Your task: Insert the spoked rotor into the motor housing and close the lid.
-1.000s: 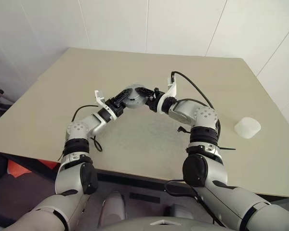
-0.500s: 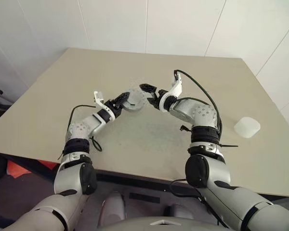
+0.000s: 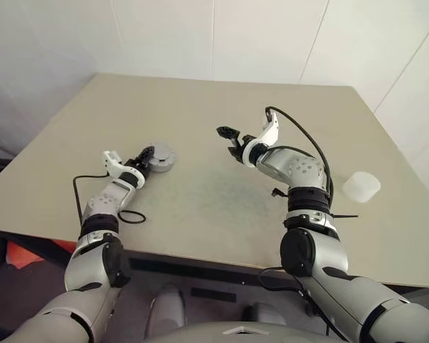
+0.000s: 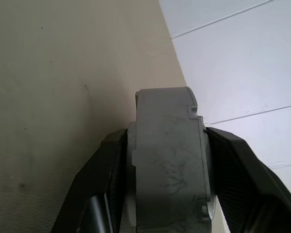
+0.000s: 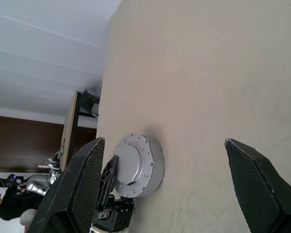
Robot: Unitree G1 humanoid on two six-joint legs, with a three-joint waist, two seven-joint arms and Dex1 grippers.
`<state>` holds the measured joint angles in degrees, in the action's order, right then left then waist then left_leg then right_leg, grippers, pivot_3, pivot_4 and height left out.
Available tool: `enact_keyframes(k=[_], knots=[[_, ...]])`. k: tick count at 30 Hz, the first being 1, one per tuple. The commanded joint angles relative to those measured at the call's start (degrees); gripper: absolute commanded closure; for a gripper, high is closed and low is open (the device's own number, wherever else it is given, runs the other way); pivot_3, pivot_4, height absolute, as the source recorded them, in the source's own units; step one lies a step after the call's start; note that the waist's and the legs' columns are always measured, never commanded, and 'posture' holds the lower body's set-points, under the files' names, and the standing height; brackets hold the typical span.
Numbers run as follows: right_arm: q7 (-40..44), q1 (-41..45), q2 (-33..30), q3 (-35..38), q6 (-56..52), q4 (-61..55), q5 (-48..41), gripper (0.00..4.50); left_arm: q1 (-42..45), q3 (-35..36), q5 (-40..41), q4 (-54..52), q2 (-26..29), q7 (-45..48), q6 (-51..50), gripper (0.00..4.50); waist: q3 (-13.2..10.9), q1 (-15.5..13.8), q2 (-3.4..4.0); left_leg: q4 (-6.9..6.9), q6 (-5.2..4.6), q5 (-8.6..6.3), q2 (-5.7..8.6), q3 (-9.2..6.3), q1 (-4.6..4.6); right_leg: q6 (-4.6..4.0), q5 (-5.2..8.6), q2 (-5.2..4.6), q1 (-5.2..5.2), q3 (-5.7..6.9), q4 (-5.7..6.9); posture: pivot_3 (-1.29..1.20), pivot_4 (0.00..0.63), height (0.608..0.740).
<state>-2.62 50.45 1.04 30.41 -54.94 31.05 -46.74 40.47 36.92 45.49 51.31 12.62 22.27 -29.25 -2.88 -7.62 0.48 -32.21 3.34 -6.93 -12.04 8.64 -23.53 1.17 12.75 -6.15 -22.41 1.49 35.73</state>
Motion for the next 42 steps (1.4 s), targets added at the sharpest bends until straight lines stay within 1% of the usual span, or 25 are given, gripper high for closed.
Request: enact_keyframes(k=[1,2,3,5,9,15,17,19,20,22,24,26,29,31,33,37,40,42], knots=[[1.14,0.93,0.1,-0.97,-0.7,-0.42,-0.71,0.04,0.99,2.22,-0.57,0.65,3.43,-1.21,5.3,2.17,0.0,0.56,0.0,0.02,0.0,0.0,-0.01,0.0,0.15,-0.06,0.04,0.01,0.11,-0.01,0.0,0.0,0.0,0.74],[1.21,0.84,0.16,-1.09,-0.83,-0.56,-0.67,0.04,1.04,2.31,-0.69,1.0,3.63,-1.46,6.05,2.17,0.0,0.69,0.0,0.03,0.0,0.0,-0.01,0.0,0.27,-0.19,0.12,0.03,0.19,-0.02,0.0,0.0,0.0,0.74],[1.24,0.8,0.19,-1.16,-0.92,-0.6,-0.62,0.01,1.09,2.18,-1.19,1.41,3.88,-1.85,7.14,1.9,0.0,0.77,-0.01,0.04,0.0,0.0,-0.01,0.01,0.35,-0.2,0.13,0.04,0.23,-0.04,0.0,0.0,0.0,0.74],[1.37,0.81,0.15,-1.25,-1.03,-0.53,-0.53,0.0,1.43,1.92,-2.17,2.59,4.51,-2.39,9.05,1.36,0.0,0.8,-0.01,0.04,0.0,0.0,-0.05,0.01,0.36,-0.23,0.13,0.06,0.23,-0.05,0.0,0.0,0.0,0.74],[1.79,0.9,-0.17,-1.56,-1.81,-0.03,-0.63,0.0,2.65,2.13,-4.18,6.25,6.4,-4.86,14.29,0.04,0.0,0.65,-0.01,0.04,0.02,0.01,-0.13,0.0,0.33,-0.26,0.12,0.07,0.27,-0.05,-0.01,0.0,0.0,0.74],[4.21,0.34,-0.44,-2.8,-4.4,-0.75,-1.08,0.0,4.09,2.1,-6.02,9.55,9.6,-5.44,20.01,0.04,0.0,0.51,-0.01,0.04,0.01,0.0,-0.1,0.01,0.31,-0.26,0.11,0.05,0.29,-0.05,-0.06,0.0,0.0,0.74],[6.27,0.28,-0.64,-3.65,-5.63,-1.51,-1.41,0.0,4.83,2.02,-6.93,10.0,10.92,-5.93,22.28,0.04,0.0,0.53,-0.01,0.05,0.01,0.0,-0.13,0.01,0.31,-0.27,0.12,0.06,0.27,-0.04,-0.06,0.0,0.0,0.74],[10.92,-0.56,-1.5,-7.05,-4.63,-4.29,0.07,0.0,6.22,1.23,-8.61,10.06,12.7,-6.36,24.89,0.04,0.0,0.39,-0.02,0.05,0.01,0.0,-0.16,0.0,0.3,-0.28,0.12,0.07,0.27,-0.04,-0.06,0.0,0.0,0.74],[14.49,-1.69,-2.51,-10.65,-1.63,-6.94,2.59,0.0,7.0,0.12,-10.17,9.9,13.53,-6.54,26.45,0.04,-0.01,0.27,-0.06,0.05,0.01,0.0,-0.18,-0.01,0.26,-0.28,0.12,0.07,0.27,-0.04,-0.06,0.0,0.0,0.74],[21.52,-4.4,-4.83,-18.21,7.94,-12.16,9.2,0.0,8.77,-2.11,-13.41,9.09,14.55,-6.2,30.77,0.04,-0.01,-0.28,-0.12,0.04,0.01,0.0,-0.23,-0.03,0.2,-0.26,0.11,0.07,0.27,0.02,-0.08,0.0,0.0,0.74],[25.8,-5.9,-5.88,-19.63,17.79,-14.33,12.43,0.0,10.94,-4.88,-16.03,7.25,14.77,-3.53,33.57,0.04,-0.01,-1.02,-0.12,0.02,0.01,0.0,-0.22,-0.03,0.12,-0.14,0.04,0.02,0.29,0.08,-0.16,0.0,0.0,0.74],[29.01,-6.16,-7.99,-19.45,24.02,-14.25,14.44,0.0,13.03,-7.53,-16.4,4.36,14.32,1.68,31.47,0.04,-0.03,-1.72,-0.16,0.0,0.01,0.0,-0.17,-0.02,0.06,-0.1,0.03,-0.06,0.3,0.09,-0.18,0.0,0.0,0.74],[36.29,-7.12,-14.22,-22.44,29.6,-13.52,19.11,0.0,13.88,-13.25,-17.53,-2.34,12.52,8.28,26.93,0.04,-0.02,-2.67,-0.2,-0.1,0.01,0.0,-0.06,0.02,0.0,-0.2,0.09,-0.19,0.36,0.08,-0.17,0.0,0.0,0.74],[40.13,-9.02,-19.15,-23.36,34.46,-13.66,22.21,0.0,11.54,-20.19,-18.79,-9.82,10.51,14.87,21.78,0.04,0.0,-2.78,-0.23,-0.14,0.0,0.0,0.07,0.07,0.03,-0.2,0.09,-0.32,0.46,0.06,-0.17,0.0,0.0,0.74],[42.85,-10.86,-22.83,-23.12,36.78,-13.78,23.29,0.0,8.38,-26.62,-22.23,-14.49,9.29,18.71,20.15,0.04,0.01,-2.8,-0.25,-0.16,-0.02,-0.02,0.12,0.09,0.05,-0.21,0.09,-0.39,0.58,0.08,-0.2,0.0,0.0,0.74],[47.6,-17.45,-29.73,-24.49,39.58,-15.49,26.96,0.0,2.52,-32.51,-23.19,-21.16,6.67,22.94,16.03,0.04,0.0,-1.81,-0.24,-0.2,-0.15,-0.08,0.08,0.16,0.2,-0.21,0.09,-0.32,0.58,0.02,-0.16,0.0,0.0,0.74],[51.24,-22.29,-34.07,-25.45,37.69,-18.39,27.51,0.0,-0.58,-36.55,-24.35,-24.83,5.84,26.33,13.98,0.04,-0.02,-0.93,-0.24,-0.22,-0.3,-0.09,-0.18,0.14,0.07,-0.29,0.12,-0.05,0.39,0.02,-0.15,0.0,0.0,0.74],[53.15,-24.75,-36.06,-25.54,36.85,-19.55,27.34,0.0,-1.91,-38.66,-25.79,-25.01,5.81,28.07,14.31,0.04,-0.04,-0.68,-0.18,-0.24,-0.53,-0.09,-0.28,0.14,0.02,-0.38,0.17,0.05,0.25,0.02,-0.07,0.0,0.0,0.74]])
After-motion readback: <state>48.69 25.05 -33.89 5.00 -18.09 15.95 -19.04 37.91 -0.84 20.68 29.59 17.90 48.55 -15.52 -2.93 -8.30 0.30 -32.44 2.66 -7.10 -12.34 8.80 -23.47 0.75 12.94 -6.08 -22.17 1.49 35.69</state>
